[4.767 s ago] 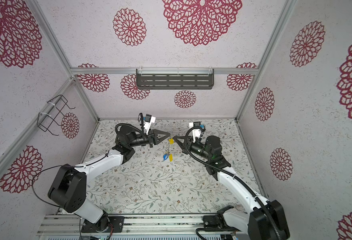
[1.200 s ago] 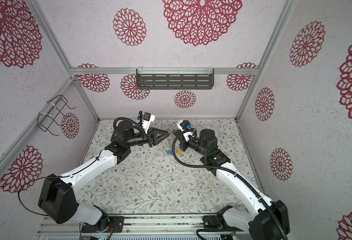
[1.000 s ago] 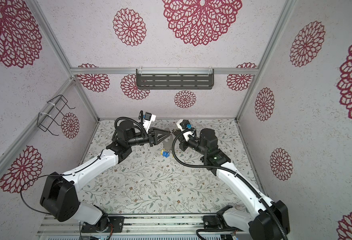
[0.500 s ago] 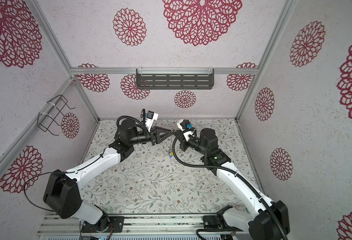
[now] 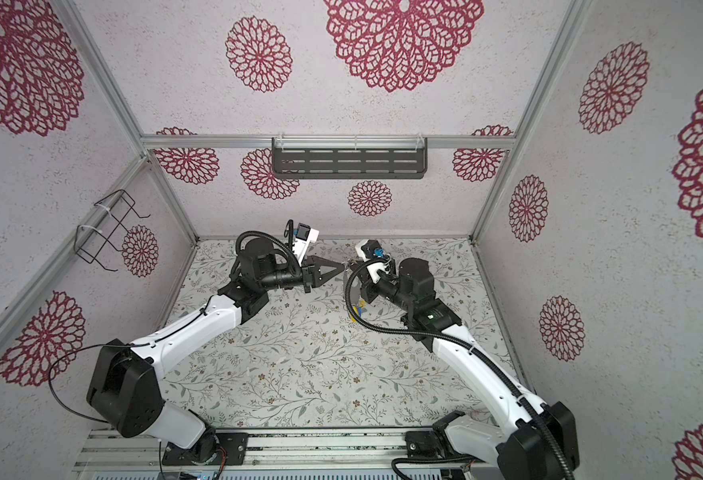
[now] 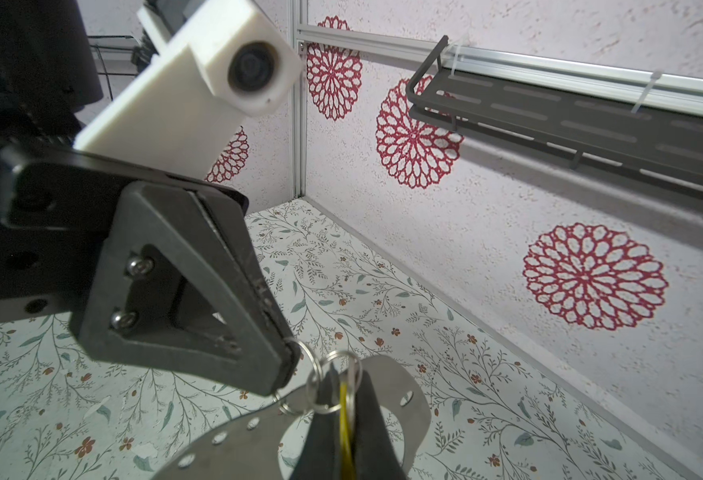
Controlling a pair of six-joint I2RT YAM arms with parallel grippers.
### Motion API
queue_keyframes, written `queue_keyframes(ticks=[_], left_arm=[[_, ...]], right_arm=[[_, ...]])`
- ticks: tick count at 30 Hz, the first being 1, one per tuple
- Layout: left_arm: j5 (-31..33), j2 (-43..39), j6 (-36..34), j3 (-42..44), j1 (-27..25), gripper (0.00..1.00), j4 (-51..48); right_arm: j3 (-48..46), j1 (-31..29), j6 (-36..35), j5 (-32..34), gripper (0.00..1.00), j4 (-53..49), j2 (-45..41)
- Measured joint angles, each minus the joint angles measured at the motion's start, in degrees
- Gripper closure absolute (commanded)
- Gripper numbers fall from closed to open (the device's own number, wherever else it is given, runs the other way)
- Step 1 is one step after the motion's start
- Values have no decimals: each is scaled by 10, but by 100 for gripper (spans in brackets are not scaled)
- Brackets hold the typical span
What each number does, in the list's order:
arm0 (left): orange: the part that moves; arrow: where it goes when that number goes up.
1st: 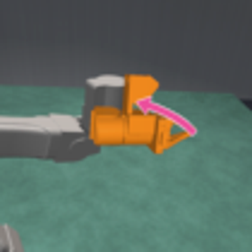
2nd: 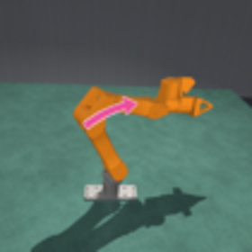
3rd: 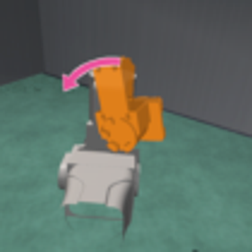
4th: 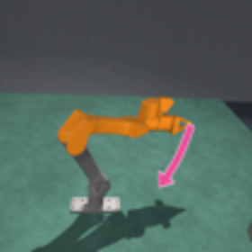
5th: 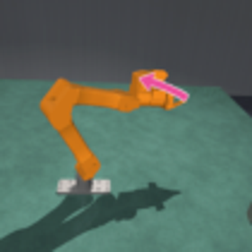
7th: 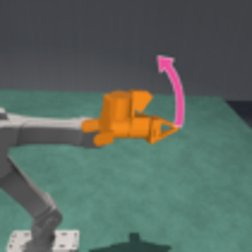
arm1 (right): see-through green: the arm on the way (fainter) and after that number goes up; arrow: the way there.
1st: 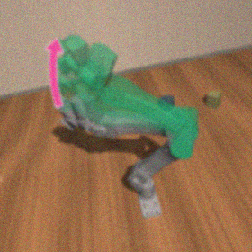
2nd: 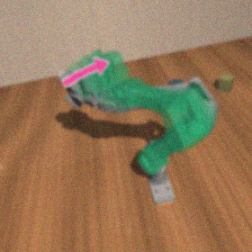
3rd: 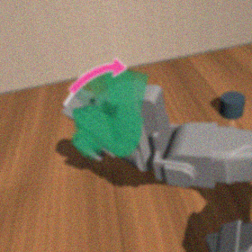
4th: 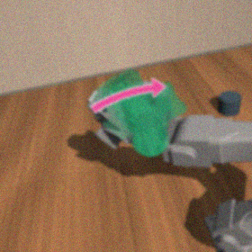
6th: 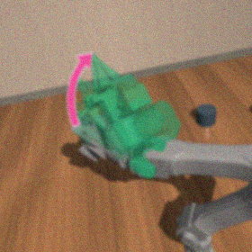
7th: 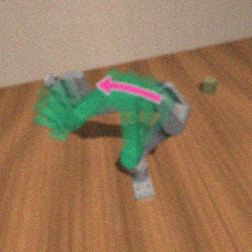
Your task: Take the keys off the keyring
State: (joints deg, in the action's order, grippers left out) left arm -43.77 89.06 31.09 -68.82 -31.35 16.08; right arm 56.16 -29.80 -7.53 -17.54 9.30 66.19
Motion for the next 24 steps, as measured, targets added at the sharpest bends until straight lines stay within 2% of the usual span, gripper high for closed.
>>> queue_keyframes(ticks=[7, 22, 24], left_arm=[[8, -4, -10, -3, -3, 100, -26], [15, -8, 3, -3, -3, 100, -27], [15, -10, 2, -3, -4, 100, -30]], right_arm=[[-40, -2, 1, 14, 100, 1, -23], [-56, -2, 45, -10, 100, 23, -23], [-63, -2, 51, -11, 91, 28, -23]])
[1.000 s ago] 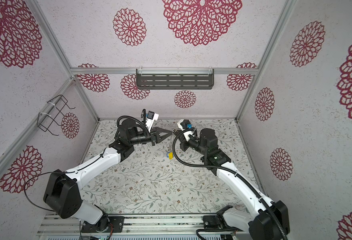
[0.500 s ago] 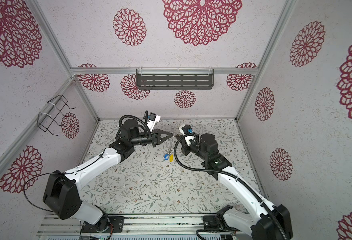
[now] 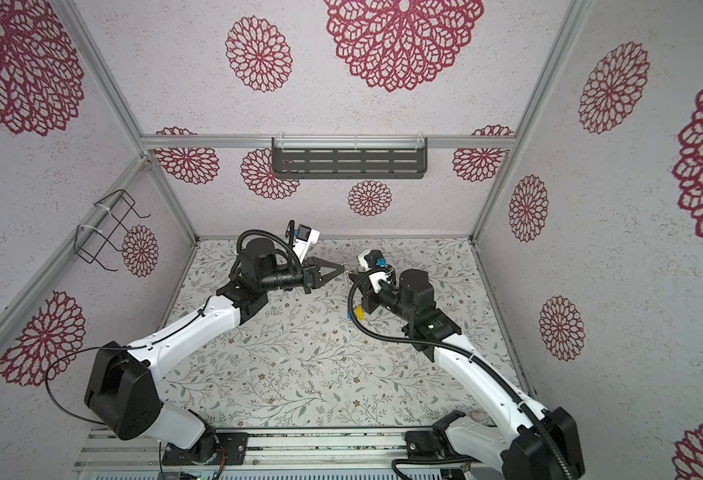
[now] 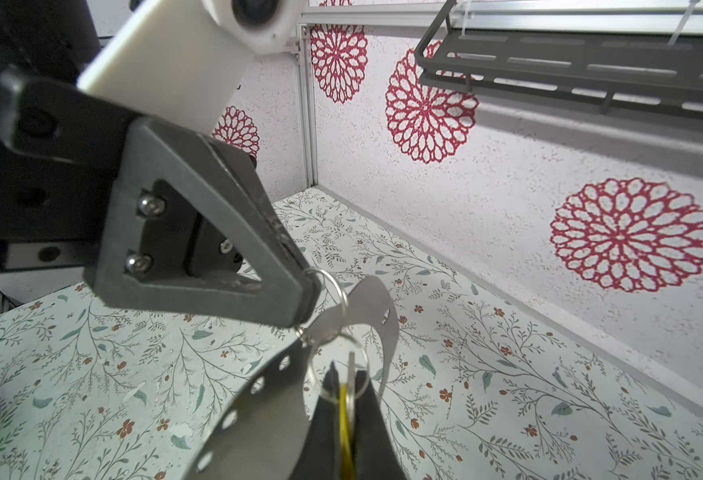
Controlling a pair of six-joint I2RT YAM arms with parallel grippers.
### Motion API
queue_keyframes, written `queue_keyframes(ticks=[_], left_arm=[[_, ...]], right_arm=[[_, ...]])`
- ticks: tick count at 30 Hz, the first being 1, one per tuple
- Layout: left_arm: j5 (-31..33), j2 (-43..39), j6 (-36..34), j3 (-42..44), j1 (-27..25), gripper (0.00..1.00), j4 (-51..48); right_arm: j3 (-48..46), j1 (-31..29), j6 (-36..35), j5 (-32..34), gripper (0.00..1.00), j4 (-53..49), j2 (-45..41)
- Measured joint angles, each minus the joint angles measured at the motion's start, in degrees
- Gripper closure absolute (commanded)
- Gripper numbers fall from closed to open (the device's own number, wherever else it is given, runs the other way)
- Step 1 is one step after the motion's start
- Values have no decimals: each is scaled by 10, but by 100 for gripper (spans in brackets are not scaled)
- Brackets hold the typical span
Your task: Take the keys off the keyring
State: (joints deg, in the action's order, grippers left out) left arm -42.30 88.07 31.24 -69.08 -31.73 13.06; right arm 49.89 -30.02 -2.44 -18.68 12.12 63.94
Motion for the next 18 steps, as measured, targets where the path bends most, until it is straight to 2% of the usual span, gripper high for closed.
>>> queue_keyframes(ticks=[7, 9, 10, 13, 18], left_arm=[[5, -1, -27, -14, 1, 100, -48], [4, -1, -40, -27, 1, 100, -72], [3, -1, -45, -35, 1, 100, -85], [-3, 0, -63, -65, 1, 100, -123], [-21, 1, -77, -89, 1, 100, -159]], right_arm=[[-1, 9, 27, 24, 66, -39, -24], [24, 29, 44, 7, 55, -70, -25], [40, 43, 55, -9, 53, -83, -22], [93, 87, 90, -70, 52, -108, -4], [118, 103, 169, -195, 64, -82, 30]])
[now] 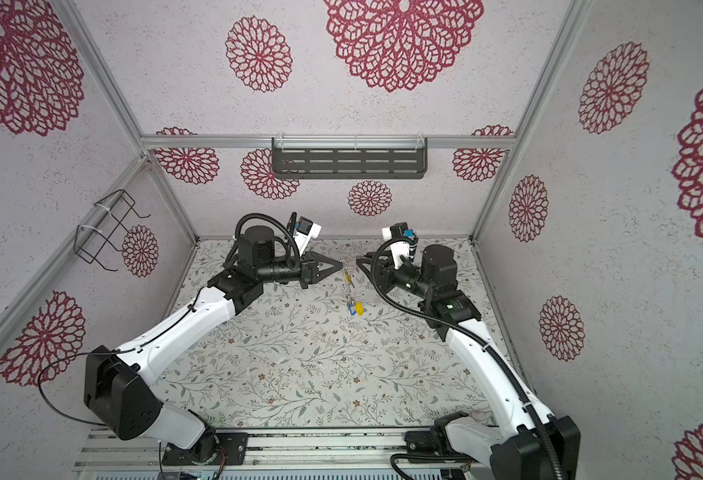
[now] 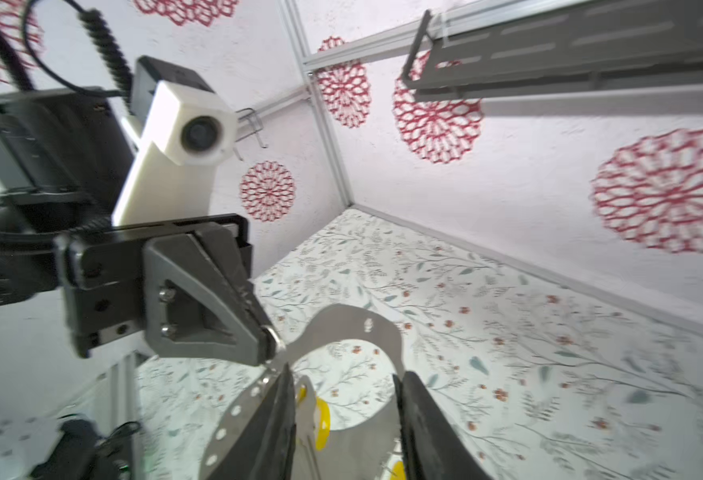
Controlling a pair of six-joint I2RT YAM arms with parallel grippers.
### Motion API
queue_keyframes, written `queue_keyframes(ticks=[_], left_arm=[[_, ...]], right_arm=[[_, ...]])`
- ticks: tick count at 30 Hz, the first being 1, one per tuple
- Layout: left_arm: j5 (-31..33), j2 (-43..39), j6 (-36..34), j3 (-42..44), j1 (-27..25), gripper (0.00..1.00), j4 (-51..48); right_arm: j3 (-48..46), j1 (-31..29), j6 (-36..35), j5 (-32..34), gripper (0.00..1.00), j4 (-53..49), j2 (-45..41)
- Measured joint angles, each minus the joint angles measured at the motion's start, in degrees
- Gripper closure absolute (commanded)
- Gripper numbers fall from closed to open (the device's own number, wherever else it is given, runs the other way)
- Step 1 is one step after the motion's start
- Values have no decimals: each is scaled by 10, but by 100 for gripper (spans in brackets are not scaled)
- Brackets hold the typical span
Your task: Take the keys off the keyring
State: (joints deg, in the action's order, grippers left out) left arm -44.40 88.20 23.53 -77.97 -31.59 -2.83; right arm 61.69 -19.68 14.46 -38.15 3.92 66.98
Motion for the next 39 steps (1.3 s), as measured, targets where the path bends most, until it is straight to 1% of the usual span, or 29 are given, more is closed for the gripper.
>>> queue_keyframes(ticks=[2, 4, 6, 11, 14, 17, 29, 31, 35, 39], left_arm=[[-4, 0, -2, 0, 0, 100, -11], [-8, 2, -4, 0, 0, 100, -22], [-12, 4, -4, 0, 0, 100, -28], [-17, 8, -4, -2, 0, 100, -33], [-19, 12, -4, -7, 0, 100, -35], [-19, 14, -4, -8, -1, 100, -35], [-22, 14, -4, -8, -1, 100, -39], [-25, 14, -4, -8, -2, 100, -39], [-27, 15, -4, -8, -2, 100, -39], [-29, 15, -4, -8, -2, 100, -38]], right_arm=[[-6, -2, 33, -43, 64, 21, 13], [-15, -3, 54, -69, 64, 34, 19], [-22, -2, 67, -85, 64, 40, 21], [-24, -3, 87, -109, 71, 57, 21], [-24, -2, 93, -116, 73, 63, 21], [-24, -2, 96, -117, 73, 68, 24], [-24, -2, 97, -117, 72, 76, 40], [-24, -3, 99, -117, 74, 82, 44], [-27, -2, 119, -123, 86, 103, 50], [-33, -3, 139, -132, 87, 128, 54]])
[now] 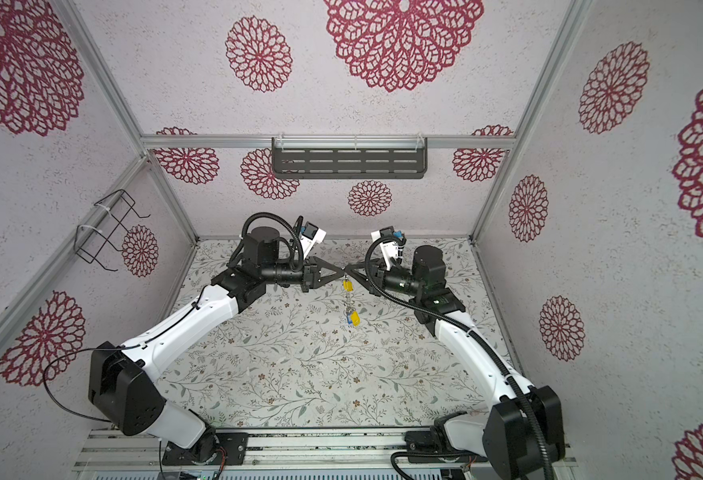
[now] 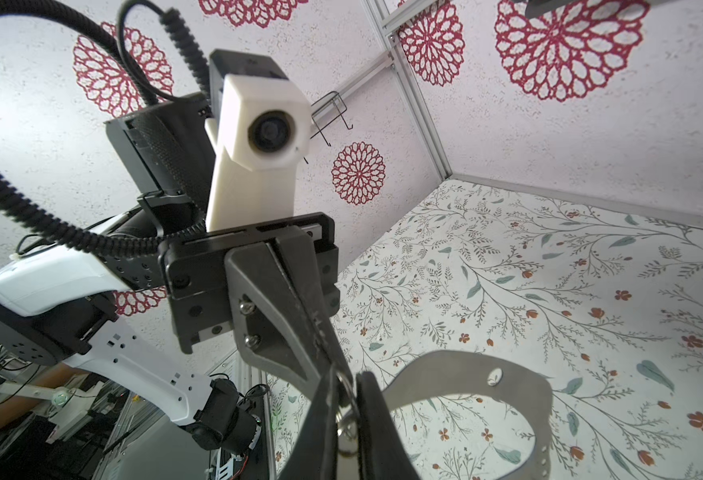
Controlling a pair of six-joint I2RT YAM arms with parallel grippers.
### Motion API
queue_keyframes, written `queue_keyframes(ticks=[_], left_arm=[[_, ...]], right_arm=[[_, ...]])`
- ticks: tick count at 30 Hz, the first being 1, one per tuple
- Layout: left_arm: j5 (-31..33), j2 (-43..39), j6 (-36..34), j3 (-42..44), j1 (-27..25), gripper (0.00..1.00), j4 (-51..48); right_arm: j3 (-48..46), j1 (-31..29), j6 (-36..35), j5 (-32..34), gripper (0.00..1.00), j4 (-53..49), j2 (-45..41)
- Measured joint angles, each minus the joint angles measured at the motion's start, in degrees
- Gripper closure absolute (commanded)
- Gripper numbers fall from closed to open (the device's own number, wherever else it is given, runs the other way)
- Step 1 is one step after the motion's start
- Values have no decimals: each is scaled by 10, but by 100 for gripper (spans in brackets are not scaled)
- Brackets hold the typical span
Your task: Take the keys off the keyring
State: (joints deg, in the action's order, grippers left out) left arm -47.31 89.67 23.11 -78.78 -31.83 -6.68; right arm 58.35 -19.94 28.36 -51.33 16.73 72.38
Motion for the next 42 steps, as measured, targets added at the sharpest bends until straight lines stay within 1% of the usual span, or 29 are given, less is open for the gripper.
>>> queue_keyframes(ticks=[6, 8, 12, 17, 21, 22, 28, 29, 31, 32, 34, 35, 36, 38, 39, 41, 42], left_arm=[[0, 0, 0, 0, 0, 100, -1], [0, 1, 0, 0, 0, 100, -1], [2, 1, 1, 0, 2, 100, -1], [1, 1, 5, 0, 3, 100, -1], [8, 1, 8, 0, 3, 100, -2], [11, 1, 12, 1, 3, 99, 0], [19, 0, 55, 42, 5, 99, 76], [21, 0, 62, 49, 5, 95, 87], [24, 0, 72, 55, 5, 90, 100], [28, 0, 76, 56, 5, 83, 106], [33, 0, 83, 57, 5, 79, 120], [35, 0, 87, 57, 6, 75, 129], [37, 0, 90, 57, 6, 68, 138], [39, 0, 103, 65, 7, 51, 166], [40, 0, 108, 68, 8, 46, 177], [41, 0, 127, 83, 12, 44, 210], [40, 0, 137, 92, 14, 46, 229]], right_arm=[[-17, -3, 19, -2, 87, 38, 2], [-20, -3, 23, -3, 90, 43, 2], [-20, -3, 27, -6, 100, 50, 2], [-23, -6, 27, -2, 100, 55, 2], [-27, -10, 27, 12, 100, 62, 2], [-28, -12, 27, 19, 100, 64, 2], [-61, -24, 39, 73, 100, 107, -7], [-68, -26, 47, 80, 100, 118, -7], [-77, -28, 59, 91, 100, 135, -7], [-79, -30, 67, 94, 100, 144, -7], [-82, -33, 81, 104, 100, 164, -7], [-82, -33, 89, 108, 100, 175, -8], [-83, -33, 94, 111, 100, 184, -8], [-83, -34, 105, 120, 100, 200, -9], [-83, -34, 108, 122, 100, 205, -9], [-83, -35, 114, 127, 100, 213, -9], [-84, -35, 118, 129, 100, 216, -9]])
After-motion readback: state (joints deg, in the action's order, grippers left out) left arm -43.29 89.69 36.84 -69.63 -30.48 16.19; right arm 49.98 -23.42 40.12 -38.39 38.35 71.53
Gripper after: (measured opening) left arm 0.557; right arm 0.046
